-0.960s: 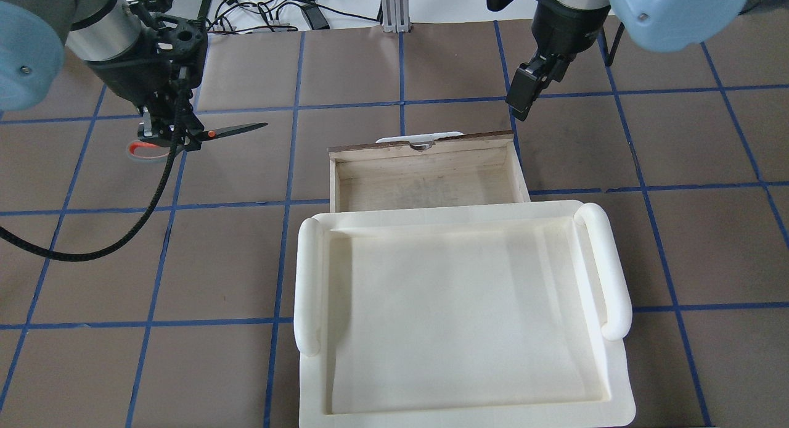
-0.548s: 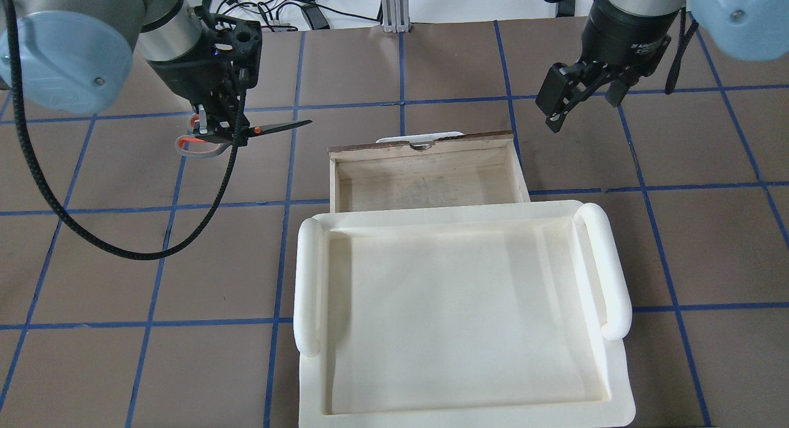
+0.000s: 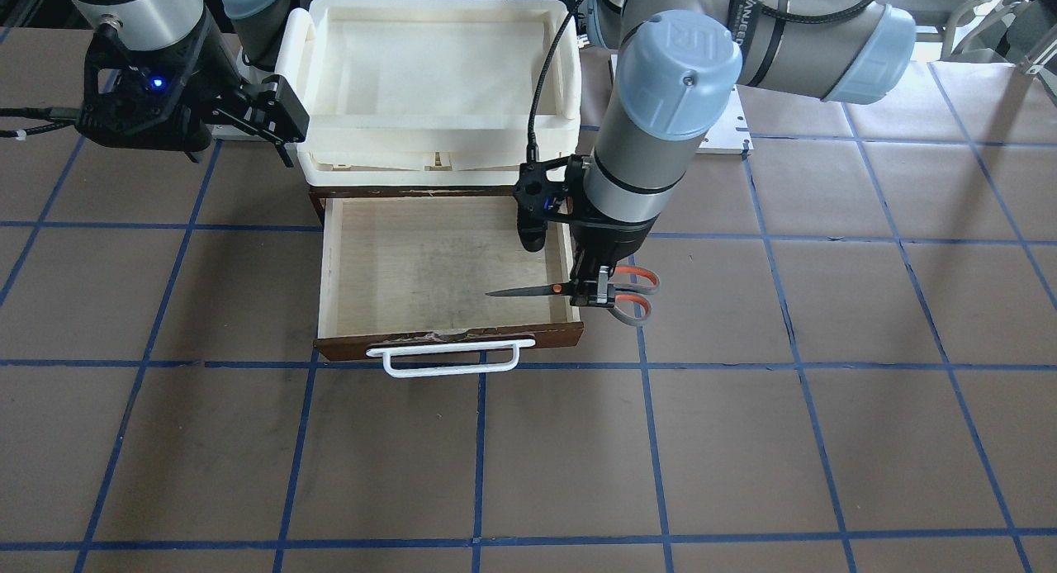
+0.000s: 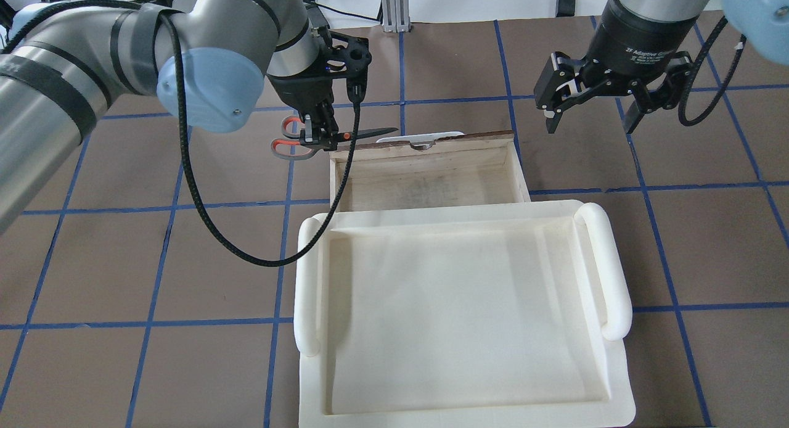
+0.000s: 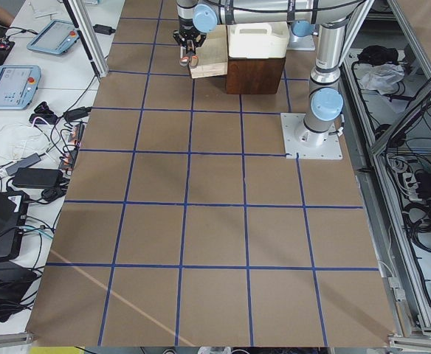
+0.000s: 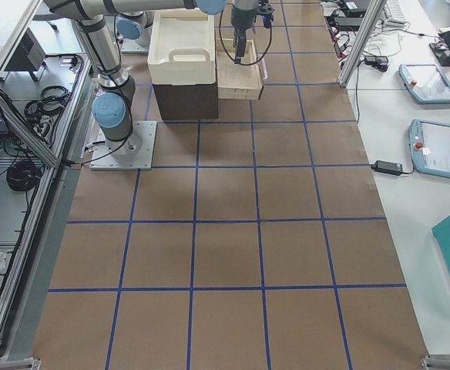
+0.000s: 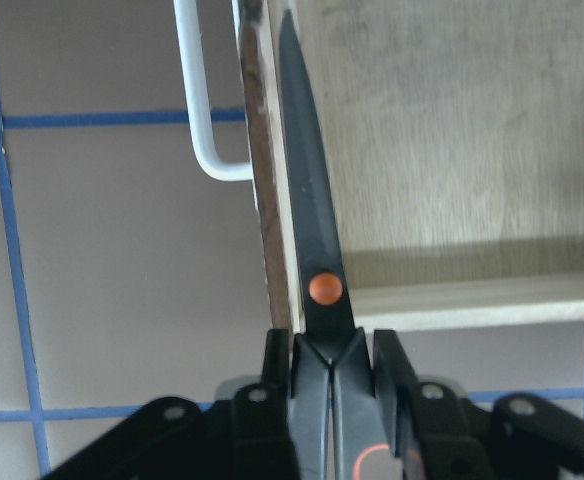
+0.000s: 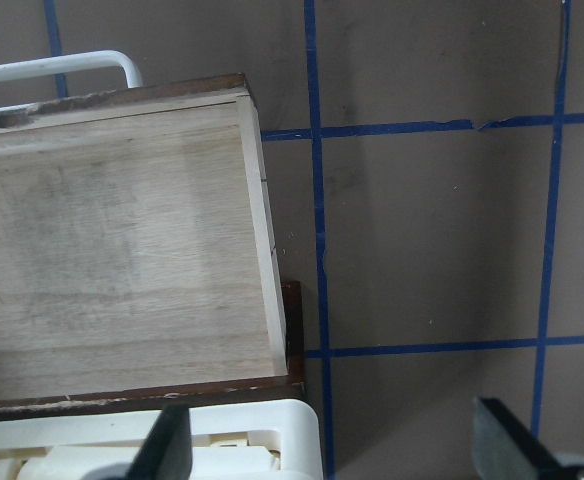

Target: Place scissors in drawer with both arms

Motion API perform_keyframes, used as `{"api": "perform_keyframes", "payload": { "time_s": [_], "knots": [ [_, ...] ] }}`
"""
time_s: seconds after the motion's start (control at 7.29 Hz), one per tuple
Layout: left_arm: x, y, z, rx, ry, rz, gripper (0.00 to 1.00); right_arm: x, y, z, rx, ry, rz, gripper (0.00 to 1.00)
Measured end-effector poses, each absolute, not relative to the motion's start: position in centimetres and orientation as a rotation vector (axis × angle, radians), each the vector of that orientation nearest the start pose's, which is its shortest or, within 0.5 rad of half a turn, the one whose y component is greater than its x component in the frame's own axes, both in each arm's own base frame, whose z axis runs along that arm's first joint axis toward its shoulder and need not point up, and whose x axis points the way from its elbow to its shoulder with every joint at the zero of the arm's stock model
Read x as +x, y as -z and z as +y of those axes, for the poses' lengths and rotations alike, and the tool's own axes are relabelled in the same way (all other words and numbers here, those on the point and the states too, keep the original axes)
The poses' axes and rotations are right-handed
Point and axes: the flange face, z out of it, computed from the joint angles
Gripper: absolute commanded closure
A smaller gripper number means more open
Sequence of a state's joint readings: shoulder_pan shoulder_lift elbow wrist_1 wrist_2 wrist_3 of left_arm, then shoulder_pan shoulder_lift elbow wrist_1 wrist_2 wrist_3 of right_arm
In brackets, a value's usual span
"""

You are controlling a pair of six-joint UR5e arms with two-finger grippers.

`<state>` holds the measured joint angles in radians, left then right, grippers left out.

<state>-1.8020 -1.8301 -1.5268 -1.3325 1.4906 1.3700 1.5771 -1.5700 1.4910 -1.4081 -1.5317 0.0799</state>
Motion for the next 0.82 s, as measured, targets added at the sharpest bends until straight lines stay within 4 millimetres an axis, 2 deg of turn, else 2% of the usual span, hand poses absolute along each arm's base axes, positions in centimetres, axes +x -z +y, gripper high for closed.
{"api": "perform_keyframes", "payload": {
  "time_s": [0.14,0.41,0.55,0.82],
  "knots": [
    [-30.1,-38.5,-54.1,-2.203,-0.116,-2.138,0.92,14.5,-51.1,-48.1,0.148,-0.131,3.078,0.00],
    [-33.8,-37.5,-52.5,-2.164,-0.121,-2.135,0.92,14.7,-50.9,-48.2,0.165,-0.136,3.072,0.00],
    [-35.2,-37.3,-51.5,-2.149,-0.107,-2.144,0.92,14.7,-50.8,-48.2,0.167,-0.139,3.072,0.00],
    [-36.4,-36.7,-50.5,-2.105,-0.074,-2.177,0.92,14.7,-50.6,-48.3,0.167,-0.145,3.072,0.00]
  ]
}}
